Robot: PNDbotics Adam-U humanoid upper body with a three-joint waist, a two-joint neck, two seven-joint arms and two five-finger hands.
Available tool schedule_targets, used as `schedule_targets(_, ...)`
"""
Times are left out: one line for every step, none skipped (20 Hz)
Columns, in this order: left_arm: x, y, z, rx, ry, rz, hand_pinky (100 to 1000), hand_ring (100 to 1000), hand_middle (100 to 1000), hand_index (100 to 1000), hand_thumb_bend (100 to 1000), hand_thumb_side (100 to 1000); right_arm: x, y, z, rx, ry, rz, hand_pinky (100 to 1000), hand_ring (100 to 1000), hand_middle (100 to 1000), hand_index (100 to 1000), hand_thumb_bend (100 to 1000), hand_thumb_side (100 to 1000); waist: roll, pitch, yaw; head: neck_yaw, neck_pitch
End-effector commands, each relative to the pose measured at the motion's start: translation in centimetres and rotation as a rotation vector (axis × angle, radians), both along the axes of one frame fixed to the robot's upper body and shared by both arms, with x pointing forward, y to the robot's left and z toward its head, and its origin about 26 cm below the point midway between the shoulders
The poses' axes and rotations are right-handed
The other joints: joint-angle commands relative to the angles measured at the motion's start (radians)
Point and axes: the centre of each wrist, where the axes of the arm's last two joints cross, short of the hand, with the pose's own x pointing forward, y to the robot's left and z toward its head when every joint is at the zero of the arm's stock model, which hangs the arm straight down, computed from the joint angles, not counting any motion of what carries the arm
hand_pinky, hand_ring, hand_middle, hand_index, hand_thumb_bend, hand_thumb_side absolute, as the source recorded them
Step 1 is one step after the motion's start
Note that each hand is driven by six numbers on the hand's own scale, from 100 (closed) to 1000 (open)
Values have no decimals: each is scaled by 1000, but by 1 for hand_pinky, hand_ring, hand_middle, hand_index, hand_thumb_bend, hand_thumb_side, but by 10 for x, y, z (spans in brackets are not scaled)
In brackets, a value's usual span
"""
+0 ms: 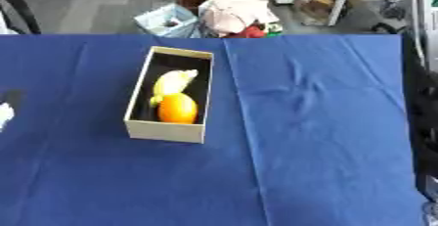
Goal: Pick up objects on the table and place them in the box.
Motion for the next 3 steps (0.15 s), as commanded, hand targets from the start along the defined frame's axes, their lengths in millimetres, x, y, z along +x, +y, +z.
schedule_targets(0, 2, 11, 5, -35, -4, 545, 570, 601, 801, 449, 129, -9, -2, 13, 63, -81, 21, 723, 742, 820, 831, 473, 434, 7, -16, 2, -4, -7)
schedule_targets(-1, 2, 11, 5, -34, -3, 545, 570, 601, 801, 449, 129, -9, -2, 15, 84, -81, 31, 721, 740, 819, 830, 471, 434, 7, -17, 2, -4, -6)
schedule_targets(-1, 2, 11, 4, -34, -3, 545, 570, 601, 801, 449, 129, -10, -2, 17, 104, -73, 43, 717, 738, 818, 828, 348, 402, 7, -18, 3, -4, -6)
